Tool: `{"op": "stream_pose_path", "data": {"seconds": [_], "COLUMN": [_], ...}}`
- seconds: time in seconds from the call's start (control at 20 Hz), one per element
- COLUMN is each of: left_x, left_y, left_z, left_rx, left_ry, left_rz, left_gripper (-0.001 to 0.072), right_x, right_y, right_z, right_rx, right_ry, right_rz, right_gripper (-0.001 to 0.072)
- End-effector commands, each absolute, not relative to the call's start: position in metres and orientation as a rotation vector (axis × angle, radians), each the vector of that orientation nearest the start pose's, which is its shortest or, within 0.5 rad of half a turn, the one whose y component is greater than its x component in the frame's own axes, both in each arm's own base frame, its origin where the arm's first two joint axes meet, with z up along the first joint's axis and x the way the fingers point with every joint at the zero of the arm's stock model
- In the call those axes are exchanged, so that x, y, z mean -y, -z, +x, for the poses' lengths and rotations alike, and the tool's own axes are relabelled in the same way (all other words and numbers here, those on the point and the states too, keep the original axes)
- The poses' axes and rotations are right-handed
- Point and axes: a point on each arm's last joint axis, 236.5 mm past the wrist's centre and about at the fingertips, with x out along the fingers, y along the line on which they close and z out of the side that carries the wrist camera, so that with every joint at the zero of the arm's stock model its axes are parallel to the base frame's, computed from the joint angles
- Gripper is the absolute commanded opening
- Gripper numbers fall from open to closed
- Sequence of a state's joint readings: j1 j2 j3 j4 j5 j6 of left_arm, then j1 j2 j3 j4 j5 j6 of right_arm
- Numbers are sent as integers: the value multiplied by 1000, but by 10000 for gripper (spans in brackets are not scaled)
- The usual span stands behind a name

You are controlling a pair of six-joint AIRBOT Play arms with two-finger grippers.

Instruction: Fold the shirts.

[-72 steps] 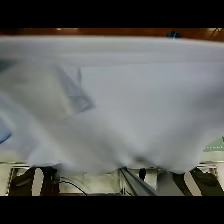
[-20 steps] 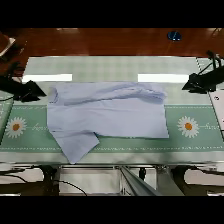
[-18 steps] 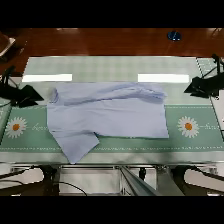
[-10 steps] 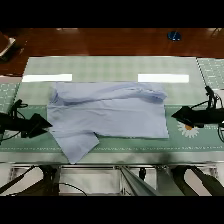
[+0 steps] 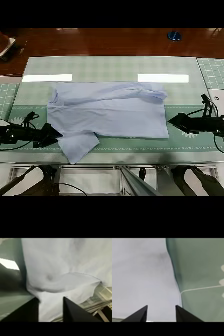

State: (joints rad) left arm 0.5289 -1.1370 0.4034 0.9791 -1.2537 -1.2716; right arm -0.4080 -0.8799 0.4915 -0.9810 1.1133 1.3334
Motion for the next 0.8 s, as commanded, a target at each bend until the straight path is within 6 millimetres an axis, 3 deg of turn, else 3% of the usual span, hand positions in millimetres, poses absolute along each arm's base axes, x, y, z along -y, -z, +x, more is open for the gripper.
{"op": "stream_pose_path", "data": {"seconds": [0.0,0.1,0.25,0.5,0.75], "left_x": [43,44,45,45,46], "left_y": [125,124,123,123,122], "left_z": [179,181,182,183,188], "left_rx": [-1618,-1614,-1608,-1607,-1586], "left_ry": [81,100,111,111,108], "left_rz": [-865,-842,-839,-839,-859], "left_gripper": [24,15,15,15,15], "right_x": [16,14,-16,-29,-47], "right_y": [74,80,80,90,103], "right_z": [230,204,187,184,204], "right_rx": [-1337,-1451,-1529,-1572,-1562], "right_ry": [143,176,74,29,-47], "right_rz": [615,620,697,754,867], "right_gripper": [405,406,405,406,405]}}
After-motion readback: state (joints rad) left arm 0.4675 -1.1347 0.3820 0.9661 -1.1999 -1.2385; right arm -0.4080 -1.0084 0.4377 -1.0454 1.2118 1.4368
